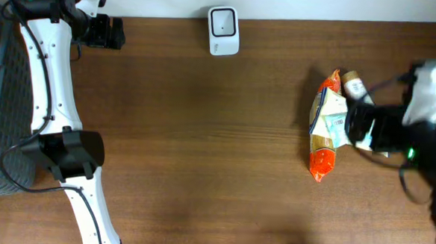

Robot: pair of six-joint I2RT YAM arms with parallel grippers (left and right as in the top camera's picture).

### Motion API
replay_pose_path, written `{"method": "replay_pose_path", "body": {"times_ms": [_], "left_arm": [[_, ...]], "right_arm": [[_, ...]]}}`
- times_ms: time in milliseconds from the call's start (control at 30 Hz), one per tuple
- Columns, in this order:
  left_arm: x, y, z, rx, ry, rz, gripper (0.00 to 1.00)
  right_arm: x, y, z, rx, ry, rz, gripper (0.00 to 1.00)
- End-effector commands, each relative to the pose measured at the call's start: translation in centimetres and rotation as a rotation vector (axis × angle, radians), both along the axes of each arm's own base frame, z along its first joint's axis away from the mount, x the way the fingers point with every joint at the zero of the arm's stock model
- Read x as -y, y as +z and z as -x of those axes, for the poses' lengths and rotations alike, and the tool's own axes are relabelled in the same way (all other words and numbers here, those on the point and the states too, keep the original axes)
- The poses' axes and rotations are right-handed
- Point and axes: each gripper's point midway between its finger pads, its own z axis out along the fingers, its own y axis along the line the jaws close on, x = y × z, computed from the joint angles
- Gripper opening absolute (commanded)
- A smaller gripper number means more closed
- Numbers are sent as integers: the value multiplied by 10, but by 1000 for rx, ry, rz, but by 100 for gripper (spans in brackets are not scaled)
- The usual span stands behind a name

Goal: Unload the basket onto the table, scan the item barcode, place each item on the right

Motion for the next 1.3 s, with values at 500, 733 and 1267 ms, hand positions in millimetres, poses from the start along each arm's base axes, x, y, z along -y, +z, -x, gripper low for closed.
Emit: {"method": "replay_pose_path", "body": {"times_ms": [500, 733, 1267], "left_arm": [[0, 4, -1, 14, -11, 0, 99], [0, 4, -1, 14, -11, 0, 99], [26, 42, 10, 88, -61, -8, 99]], "right_arm": [[-5, -247, 26, 463, -30, 27, 99], [-5, -246, 26, 466, -33, 17, 99], [-5, -246, 26, 466, -33, 17, 99]]}}
